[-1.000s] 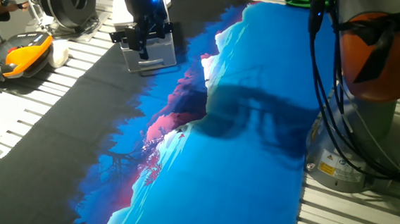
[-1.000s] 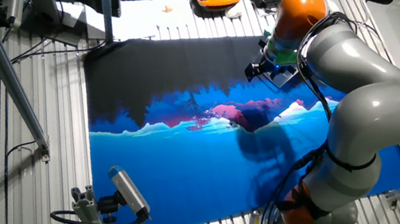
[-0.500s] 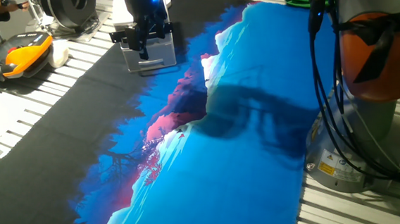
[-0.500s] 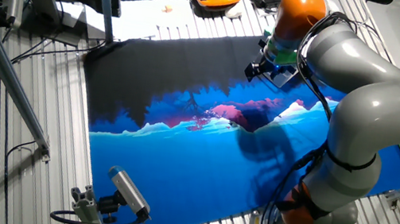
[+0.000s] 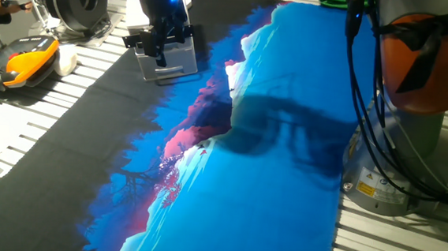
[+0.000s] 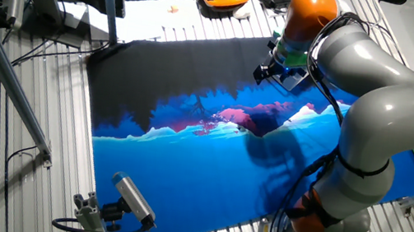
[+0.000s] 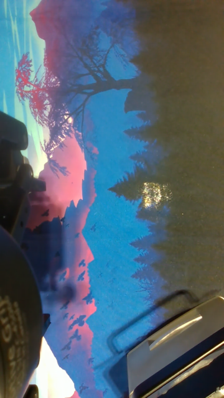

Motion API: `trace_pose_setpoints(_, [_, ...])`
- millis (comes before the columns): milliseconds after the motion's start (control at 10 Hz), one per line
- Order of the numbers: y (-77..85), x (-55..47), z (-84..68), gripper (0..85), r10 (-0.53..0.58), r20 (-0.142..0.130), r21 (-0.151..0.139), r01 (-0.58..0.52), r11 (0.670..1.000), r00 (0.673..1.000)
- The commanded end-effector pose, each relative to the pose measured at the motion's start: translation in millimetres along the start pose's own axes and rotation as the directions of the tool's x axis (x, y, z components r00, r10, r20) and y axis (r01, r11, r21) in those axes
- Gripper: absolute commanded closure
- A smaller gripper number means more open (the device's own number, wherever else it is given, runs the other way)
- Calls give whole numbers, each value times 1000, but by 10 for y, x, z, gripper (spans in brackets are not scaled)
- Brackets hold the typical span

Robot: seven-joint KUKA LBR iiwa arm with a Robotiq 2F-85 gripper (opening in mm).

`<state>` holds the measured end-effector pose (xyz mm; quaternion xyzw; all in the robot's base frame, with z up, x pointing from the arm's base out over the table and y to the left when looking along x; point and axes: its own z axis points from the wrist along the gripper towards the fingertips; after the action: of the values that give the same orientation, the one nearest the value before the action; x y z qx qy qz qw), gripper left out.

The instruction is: Grasp the handle and open the drawer

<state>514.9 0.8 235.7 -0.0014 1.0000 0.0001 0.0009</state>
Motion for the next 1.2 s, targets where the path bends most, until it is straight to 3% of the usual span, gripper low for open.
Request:
trace_pose_setpoints(0, [0,0,0,850,176,-77,26,-174,984,981])
trace_pose_setpoints(1100, [-1,0,-4,850,174,-63,29,-173,985,983])
